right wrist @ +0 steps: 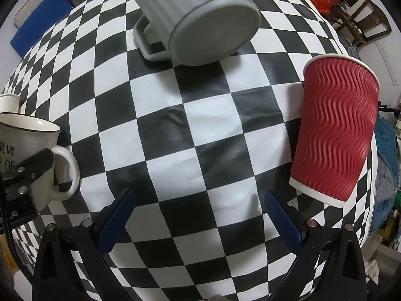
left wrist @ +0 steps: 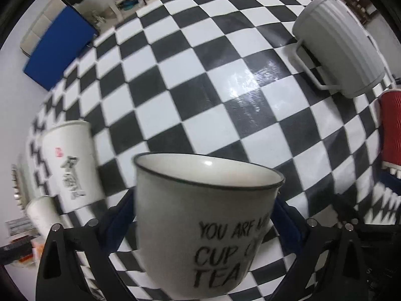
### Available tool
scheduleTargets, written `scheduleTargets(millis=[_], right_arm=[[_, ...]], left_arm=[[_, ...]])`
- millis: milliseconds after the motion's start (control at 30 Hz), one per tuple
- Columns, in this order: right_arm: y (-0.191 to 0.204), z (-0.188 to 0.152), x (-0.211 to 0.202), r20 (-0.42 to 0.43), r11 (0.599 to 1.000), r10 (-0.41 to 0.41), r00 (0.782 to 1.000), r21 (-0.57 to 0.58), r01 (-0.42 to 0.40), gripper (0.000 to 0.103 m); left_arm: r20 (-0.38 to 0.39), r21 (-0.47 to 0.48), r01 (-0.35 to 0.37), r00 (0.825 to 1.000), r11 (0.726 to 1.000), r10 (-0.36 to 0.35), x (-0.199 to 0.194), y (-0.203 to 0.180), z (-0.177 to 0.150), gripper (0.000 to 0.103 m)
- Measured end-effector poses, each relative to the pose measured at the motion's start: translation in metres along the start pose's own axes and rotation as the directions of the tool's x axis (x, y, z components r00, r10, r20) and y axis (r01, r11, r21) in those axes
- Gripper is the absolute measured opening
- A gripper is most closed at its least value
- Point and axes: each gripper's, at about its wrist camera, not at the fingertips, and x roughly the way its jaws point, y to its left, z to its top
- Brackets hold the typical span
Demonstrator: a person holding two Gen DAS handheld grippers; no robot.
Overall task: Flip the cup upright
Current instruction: 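Lift the mug with the left tool and rotate its opening upward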
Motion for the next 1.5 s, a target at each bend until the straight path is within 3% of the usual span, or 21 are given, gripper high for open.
scheduleTargets(millis=[200,467,700,1167,1500], right_arm=[[0.012,0.025,0.014,-0.018,1.0,-0.001,1.0,0.007,0.001,0.103],[0.042,0.02,0.038,-0.021,1.0,-0.008,1.0,0.008,0.008,0.103],[0.055,0.026,0.042,-0.019,1.0,0.004,1.0,0.01,-0.004,0.103],[0.074,0.04,0.049,0.011,1.0,0.023,1.0,0.006,-0.023,0.103],[0.077,0.017,0.05,0.011,0.999,0.034,0.999,-0.015,-0.034,0.103]], left_arm=[[0.06,-0.025,0.044,0.997,0.999,-0.042,-0.006,0.009,-0.005,0.094],[0.118,-0.04,0.029,0.993,0.999,-0.024,-0.017,0.007,-0.029,0.093],[0.104,-0.141,0.148,0.985,0.979,-0.134,-0.03,0.027,-0.054,0.092],[0.135,-0.198,0.181,0.979,0.963,-0.156,-0.049,0.036,-0.091,0.091],[0.103,-0.205,0.25,0.967,0.946,-0.233,-0.071,0.011,-0.148,0.091]])
